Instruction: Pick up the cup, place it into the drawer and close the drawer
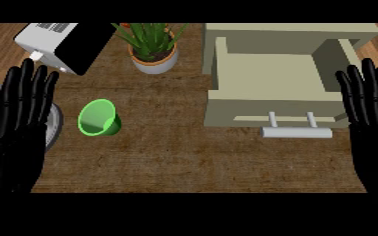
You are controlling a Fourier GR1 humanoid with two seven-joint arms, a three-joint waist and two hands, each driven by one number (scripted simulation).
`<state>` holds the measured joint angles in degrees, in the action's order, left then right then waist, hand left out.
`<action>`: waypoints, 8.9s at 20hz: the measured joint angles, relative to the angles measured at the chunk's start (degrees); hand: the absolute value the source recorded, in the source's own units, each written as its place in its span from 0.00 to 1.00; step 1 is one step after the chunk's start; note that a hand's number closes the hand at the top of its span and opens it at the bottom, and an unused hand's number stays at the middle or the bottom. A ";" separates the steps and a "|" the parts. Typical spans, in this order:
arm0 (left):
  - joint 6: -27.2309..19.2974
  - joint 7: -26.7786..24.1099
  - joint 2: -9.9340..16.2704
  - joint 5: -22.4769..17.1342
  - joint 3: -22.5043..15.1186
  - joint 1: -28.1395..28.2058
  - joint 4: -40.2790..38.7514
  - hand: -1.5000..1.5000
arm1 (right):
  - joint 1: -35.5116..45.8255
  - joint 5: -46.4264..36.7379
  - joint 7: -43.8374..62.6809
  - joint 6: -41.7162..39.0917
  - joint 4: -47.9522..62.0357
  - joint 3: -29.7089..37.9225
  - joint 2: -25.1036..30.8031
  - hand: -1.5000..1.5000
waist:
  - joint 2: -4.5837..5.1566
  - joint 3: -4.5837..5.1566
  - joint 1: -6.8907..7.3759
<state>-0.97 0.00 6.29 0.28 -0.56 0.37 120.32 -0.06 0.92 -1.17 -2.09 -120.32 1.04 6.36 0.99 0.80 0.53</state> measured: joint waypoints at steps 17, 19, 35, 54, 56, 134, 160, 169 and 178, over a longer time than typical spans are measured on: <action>35.05 0.44 13.70 -39.89 6.41 -6.97 -20.27 0.00 | 1.90 3.42 5.85 -1.08 2.18 -3.85 -2.83 0.00 | -0.87 -0.75 -0.77; 36.35 1.63 14.26 -41.74 7.16 -7.98 -21.83 0.00 | 2.32 4.49 6.28 -1.79 2.16 -2.80 -2.29 0.00 | -0.91 -0.77 -0.72; 40.87 2.27 12.55 -38.36 10.80 -9.57 -28.61 0.00 | 5.30 5.24 6.00 -2.58 4.85 -0.20 -2.24 0.00 | -0.99 -0.80 -0.53; 45.77 -14.79 11.47 -16.58 14.54 -11.68 -49.95 0.00 | 4.24 6.09 8.27 -3.52 1.91 0.11 -1.92 0.00 | -0.94 -0.79 -0.82; 45.73 -16.92 12.45 -14.72 15.10 -13.14 -54.12 0.00 | 4.47 6.91 8.97 -3.92 1.51 0.97 -1.36 0.00 | -0.94 -0.77 -0.84; 19.72 -55.15 4.23 -9.37 14.83 -23.56 -95.58 1.00 | 7.05 7.79 11.99 -4.25 1.22 2.18 -0.68 0.00 | -1.04 -0.81 -0.26; 5.56 -22.99 -5.49 -16.37 2.22 -21.69 -41.54 1.00 | 4.77 7.70 11.84 -4.78 0.39 2.25 -1.16 0.00 | -1.11 -0.84 -0.41; -3.02 -13.34 -6.05 -13.86 0.52 -34.53 -40.73 1.00 | 3.90 8.81 10.31 -6.32 0.93 3.80 -0.42 0.00 | -1.01 -0.82 -0.87; -9.65 -10.24 -6.18 -12.12 -0.85 -48.50 -50.58 1.00 | 4.68 8.03 11.51 -5.65 0.47 3.30 -0.67 0.00 | -0.93 -0.81 -1.20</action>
<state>-10.63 -10.23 0.12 -11.84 -1.41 -48.13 69.74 4.63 8.95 10.33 -7.74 -119.85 4.34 5.69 0.06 -0.01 -0.67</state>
